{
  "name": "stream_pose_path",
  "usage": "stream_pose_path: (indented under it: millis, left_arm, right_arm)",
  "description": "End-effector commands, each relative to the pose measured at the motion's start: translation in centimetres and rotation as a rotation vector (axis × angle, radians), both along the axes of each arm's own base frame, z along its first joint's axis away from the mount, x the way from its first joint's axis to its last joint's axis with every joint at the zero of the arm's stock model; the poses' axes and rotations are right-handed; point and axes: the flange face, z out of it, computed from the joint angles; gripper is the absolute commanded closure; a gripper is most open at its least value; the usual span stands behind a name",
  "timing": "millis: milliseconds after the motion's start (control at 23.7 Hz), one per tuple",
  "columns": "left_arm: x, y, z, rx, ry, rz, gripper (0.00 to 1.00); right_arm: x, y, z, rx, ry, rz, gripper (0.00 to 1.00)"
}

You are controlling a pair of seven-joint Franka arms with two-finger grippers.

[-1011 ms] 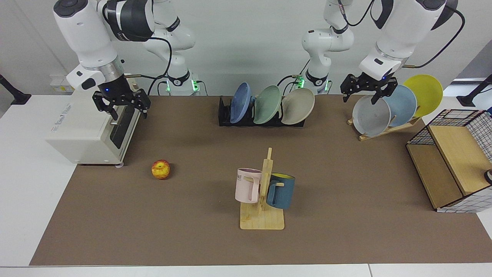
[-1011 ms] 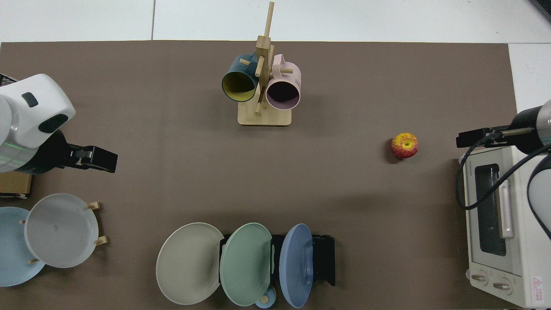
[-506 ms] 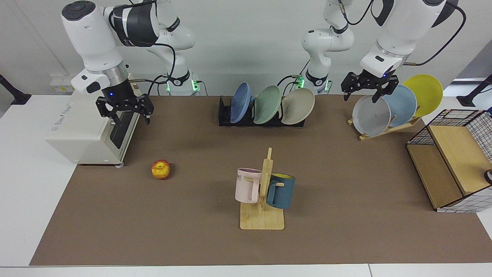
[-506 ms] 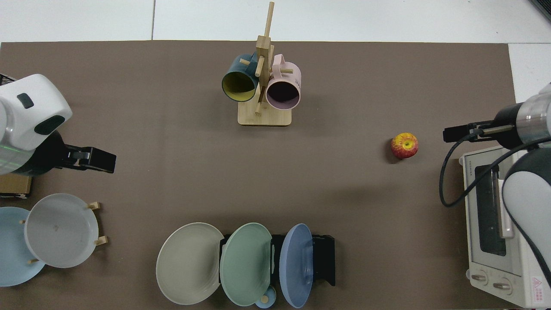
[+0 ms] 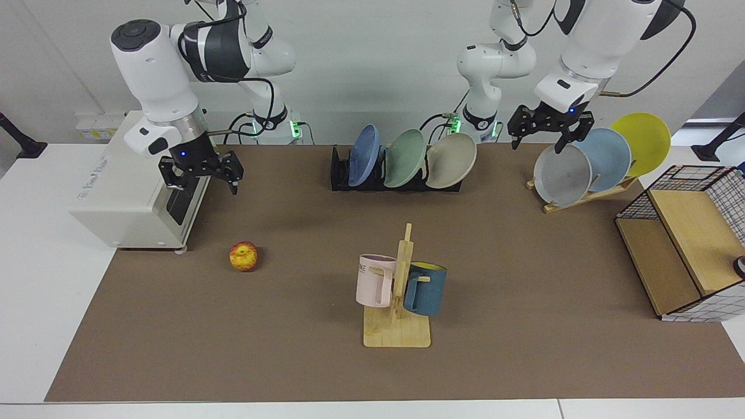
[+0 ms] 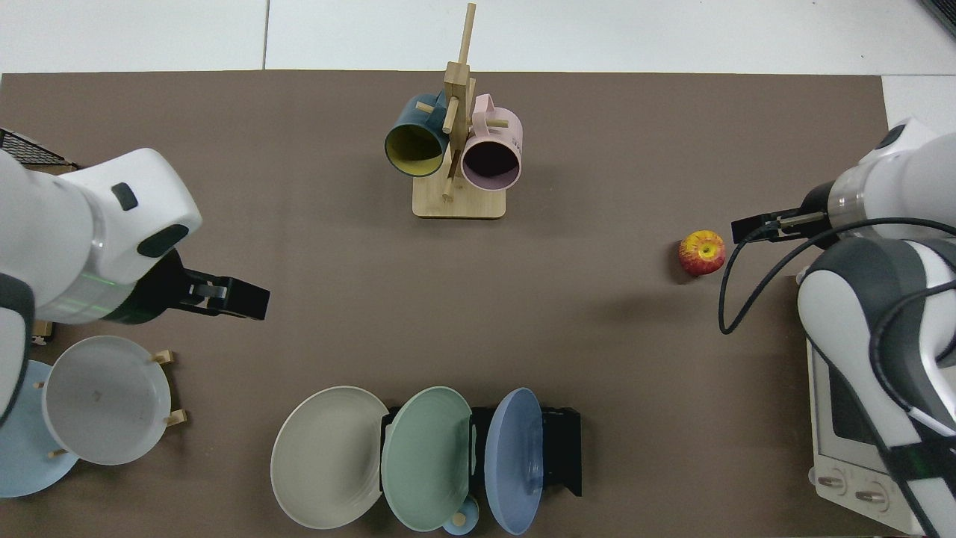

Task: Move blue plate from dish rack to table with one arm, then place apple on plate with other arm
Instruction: 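Move the left gripper to the blue plate while the right gripper reaches the apple, then grasp the blue plate rim with the left gripper while the right gripper grasps the apple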

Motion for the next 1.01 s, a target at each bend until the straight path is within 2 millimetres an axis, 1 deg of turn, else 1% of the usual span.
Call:
stream_pose_path:
  millis: [0,84,211,295,379,464,590,632,716,759,801,885,927,969]
  left_arm:
    - [-3.3,-3.8,-1.2,-0.039,0.03,-0.045,0.0]
    - [-3.9,-5.6,-1.8,-0.062,0.032,-0.068,0.0]
    - [-5.0,-8.3,-3.6,-0.076,0.048,-0.091,0.0]
    - [-6.0,-10.1,-4.6,-0.065,0.058,-0.071,0.0]
    - [-7.4,-12.9,-5.9,-0.049,0.058,-0.068,0.0]
    - [-8.8,-14.9,-7.0,-0.046,0.039,-0.045,0.0]
    - [-11.9,-15.8,-7.5,-0.09,0.021,-0.002,0.0]
    - [-12.8,-16.0,-8.1,-0.105,0.022,0.007,0.0]
    - [-14.0,-16.4,-9.0,-0.124,0.01,0.016,0.0]
    - [-14.5,-17.2,-9.7,-0.129,0.014,0.009,0.0]
    - [-15.2,-18.5,-10.7,-0.129,0.019,-0.007,0.0]
    - [-16.6,-20.5,-13.0,-0.115,0.022,-0.022,0.0]
    - [-17.1,-20.9,-13.6,-0.118,0.016,-0.007,0.01]
    - [-17.1,-21.0,-13.9,-0.122,0.012,0.005,0.01]
  right_arm:
    - [1.5,-0.8,-4.4,-0.015,0.005,0.026,0.0]
    - [1.9,-0.7,-5.8,-0.017,-0.002,0.026,0.0]
    - [2.1,-0.4,-8.2,-0.021,0.002,0.027,0.0]
    - [2.2,-0.4,-8.9,-0.023,-0.01,0.029,0.0]
    - [2.2,-0.5,-9.9,-0.025,-0.002,0.029,0.0]
    - [2.0,-0.5,-11.0,-0.026,0.005,0.041,0.0]
    - [1.8,0.3,-12.4,-0.012,-0.015,0.039,0.0]
    - [1.7,0.4,-12.8,-0.012,-0.014,0.043,0.0]
    - [1.8,0.4,-13.9,-0.015,0.0,0.05,0.0]
    - [1.9,0.5,-14.3,-0.019,-0.003,0.057,0.0]
    - [2.0,0.5,-14.8,-0.02,-0.005,0.07,0.0]
    - [1.8,0.4,-15.7,-0.025,0.009,0.099,0.0]
    - [1.7,0.4,-16.0,-0.026,0.014,0.108,0.0]
    - [1.7,0.3,-16.3,-0.027,0.019,0.116,0.0]
